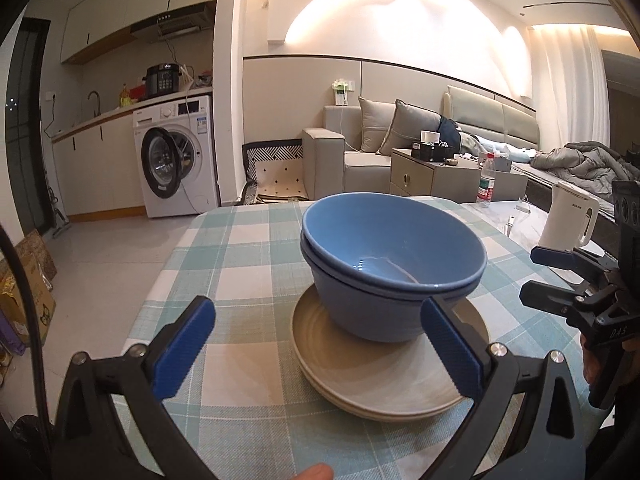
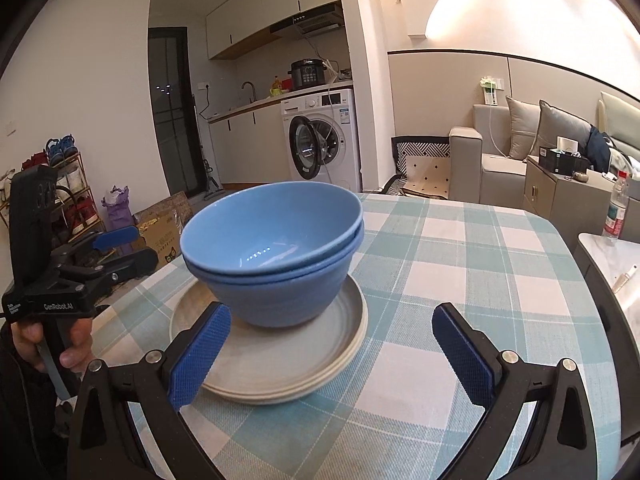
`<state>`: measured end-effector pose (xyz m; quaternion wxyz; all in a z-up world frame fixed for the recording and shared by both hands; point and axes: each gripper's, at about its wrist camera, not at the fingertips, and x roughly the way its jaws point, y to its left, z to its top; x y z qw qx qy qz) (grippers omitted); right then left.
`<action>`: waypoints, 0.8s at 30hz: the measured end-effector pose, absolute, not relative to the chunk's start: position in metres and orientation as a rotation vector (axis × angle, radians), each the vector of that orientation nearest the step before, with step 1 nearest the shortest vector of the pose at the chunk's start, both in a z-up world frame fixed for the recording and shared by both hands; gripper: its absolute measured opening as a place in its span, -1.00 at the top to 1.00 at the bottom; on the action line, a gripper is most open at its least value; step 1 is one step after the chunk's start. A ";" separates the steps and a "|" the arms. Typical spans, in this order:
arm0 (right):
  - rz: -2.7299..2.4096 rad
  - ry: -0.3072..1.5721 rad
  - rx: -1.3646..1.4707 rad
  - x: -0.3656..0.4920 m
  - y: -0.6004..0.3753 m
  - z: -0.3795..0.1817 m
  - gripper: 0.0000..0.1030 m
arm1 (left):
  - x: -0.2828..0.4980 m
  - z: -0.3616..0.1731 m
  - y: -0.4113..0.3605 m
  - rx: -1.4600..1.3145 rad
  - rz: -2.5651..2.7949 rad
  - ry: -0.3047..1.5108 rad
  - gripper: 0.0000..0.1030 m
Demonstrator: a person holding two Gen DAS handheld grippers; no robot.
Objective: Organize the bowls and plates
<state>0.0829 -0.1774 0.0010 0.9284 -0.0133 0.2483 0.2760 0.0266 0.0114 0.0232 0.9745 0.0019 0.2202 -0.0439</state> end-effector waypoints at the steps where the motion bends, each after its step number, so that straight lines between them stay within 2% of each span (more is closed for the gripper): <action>1: 0.560 0.508 -0.026 0.080 -0.179 -0.001 -0.99 | 0.024 0.022 0.011 0.011 -0.085 0.439 -1.00; 8: 0.529 0.492 0.005 0.063 -0.192 -0.015 -0.99 | 0.015 0.010 0.010 0.009 -0.062 0.417 -1.00; 24: 0.582 0.373 0.056 0.032 -0.207 -0.006 -0.99 | 0.006 -0.003 -0.001 0.051 -0.077 0.376 -1.00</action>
